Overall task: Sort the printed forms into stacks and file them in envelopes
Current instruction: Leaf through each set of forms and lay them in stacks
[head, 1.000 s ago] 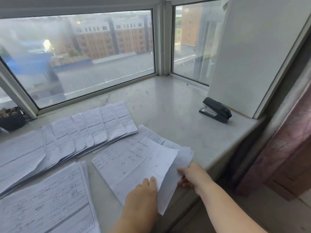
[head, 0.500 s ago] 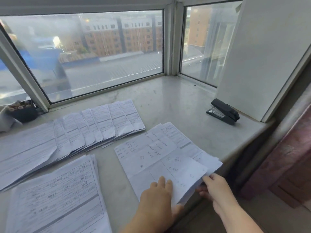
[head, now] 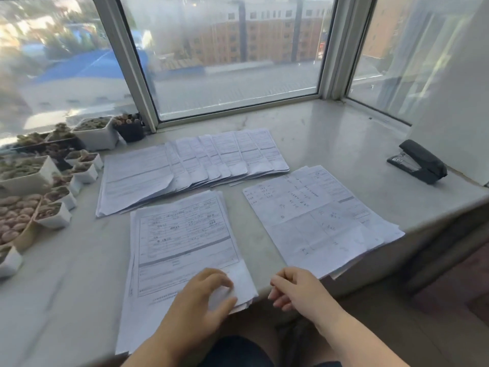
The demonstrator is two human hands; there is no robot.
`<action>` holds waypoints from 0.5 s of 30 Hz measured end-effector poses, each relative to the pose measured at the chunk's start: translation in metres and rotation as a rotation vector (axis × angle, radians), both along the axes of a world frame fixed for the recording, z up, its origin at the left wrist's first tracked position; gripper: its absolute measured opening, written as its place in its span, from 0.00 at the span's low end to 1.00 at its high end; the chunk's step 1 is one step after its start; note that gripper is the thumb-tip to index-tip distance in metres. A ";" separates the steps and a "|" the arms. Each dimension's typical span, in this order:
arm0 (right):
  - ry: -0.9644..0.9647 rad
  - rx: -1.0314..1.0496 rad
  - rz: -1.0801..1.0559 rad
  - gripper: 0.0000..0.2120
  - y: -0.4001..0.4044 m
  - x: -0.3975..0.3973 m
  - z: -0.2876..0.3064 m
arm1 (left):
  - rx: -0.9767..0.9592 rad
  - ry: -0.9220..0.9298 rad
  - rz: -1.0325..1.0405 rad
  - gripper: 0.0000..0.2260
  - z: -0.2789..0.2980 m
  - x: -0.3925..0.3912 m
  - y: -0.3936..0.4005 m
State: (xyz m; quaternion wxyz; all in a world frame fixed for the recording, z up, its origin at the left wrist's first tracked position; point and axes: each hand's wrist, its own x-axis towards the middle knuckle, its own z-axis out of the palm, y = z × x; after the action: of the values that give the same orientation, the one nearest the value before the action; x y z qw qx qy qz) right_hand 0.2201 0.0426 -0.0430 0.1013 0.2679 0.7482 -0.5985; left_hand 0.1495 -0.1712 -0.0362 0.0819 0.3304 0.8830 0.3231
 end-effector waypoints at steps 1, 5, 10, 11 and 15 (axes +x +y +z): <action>-0.010 0.023 0.027 0.08 -0.007 -0.003 -0.001 | 0.003 -0.024 -0.010 0.09 -0.003 0.005 -0.008; -0.067 0.071 0.086 0.10 -0.028 -0.012 -0.003 | 0.024 -0.018 0.028 0.12 -0.014 0.015 -0.024; -0.111 -0.079 0.032 0.08 -0.033 -0.018 0.001 | 0.143 -0.091 0.060 0.11 -0.017 0.012 -0.028; -0.111 -0.095 0.023 0.08 -0.033 -0.019 0.001 | 0.177 -0.124 0.067 0.10 -0.016 0.010 -0.029; -0.056 -0.100 -0.016 0.09 -0.035 -0.022 -0.001 | 0.250 -0.227 0.081 0.06 -0.015 0.003 -0.034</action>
State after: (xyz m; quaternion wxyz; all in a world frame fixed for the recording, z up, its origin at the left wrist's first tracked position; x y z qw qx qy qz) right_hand 0.1976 0.0075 -0.0440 0.1310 0.2850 0.7120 -0.6282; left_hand 0.1521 -0.2048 -0.0508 0.1265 0.2637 0.8334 0.4689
